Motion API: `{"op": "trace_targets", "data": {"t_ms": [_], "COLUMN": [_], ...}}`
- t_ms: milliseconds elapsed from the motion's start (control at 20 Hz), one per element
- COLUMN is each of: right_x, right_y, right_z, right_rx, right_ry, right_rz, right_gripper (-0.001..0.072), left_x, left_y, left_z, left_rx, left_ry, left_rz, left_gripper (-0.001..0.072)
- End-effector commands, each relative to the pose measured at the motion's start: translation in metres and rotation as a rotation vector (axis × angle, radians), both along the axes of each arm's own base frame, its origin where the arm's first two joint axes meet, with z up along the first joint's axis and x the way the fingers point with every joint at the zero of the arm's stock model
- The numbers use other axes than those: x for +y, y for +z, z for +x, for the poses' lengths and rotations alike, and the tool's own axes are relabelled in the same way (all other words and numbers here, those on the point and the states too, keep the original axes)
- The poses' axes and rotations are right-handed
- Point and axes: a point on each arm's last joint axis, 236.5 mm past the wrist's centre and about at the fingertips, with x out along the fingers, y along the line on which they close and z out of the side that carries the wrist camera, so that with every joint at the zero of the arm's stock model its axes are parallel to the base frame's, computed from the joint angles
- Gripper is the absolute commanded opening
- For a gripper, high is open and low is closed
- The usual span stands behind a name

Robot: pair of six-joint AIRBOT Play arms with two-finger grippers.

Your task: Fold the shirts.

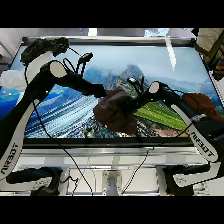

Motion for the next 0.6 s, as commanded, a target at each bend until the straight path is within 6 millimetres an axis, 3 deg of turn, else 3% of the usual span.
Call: {"op": "trace_targets", "data": {"t_ms": [0,200,350,450,550], "right_x": [0.004,0.004,0.006,0.012,0.016], "right_y": [-0.012,-0.014,-0.022,-0.023,-0.019], "right_z": [0.004,0.004,0.004,0.004,0.009], "right_rx": [0.005,0.008,0.027,0.018,-0.009], "right_ry": [-0.012,-0.015,-0.022,-0.003,0.003], "right_rz": [0.003,0.005,0.01,0.034,0.055], "right_gripper": [0.04,0.0398,0.0268,0.0023,0.0028], "left_x": [-0.001,-0.001,-0.001,-0.001,0.0], "left_y": [0.002,0.004,0.004,0.004,0.005], "left_z": [0.005,0.01,0.01,0.013,0.018], "left_rx": [-0.017,-0.036,-0.037,-0.047,-0.067], "left_ry": [0.012,0.025,0.026,0.031,0.043], "left_rz": [-0.007,-0.014,-0.014,-0.012,-0.012], "left_gripper": [0.0579,0.0579,0.0579,0.0579,0.0579]}}
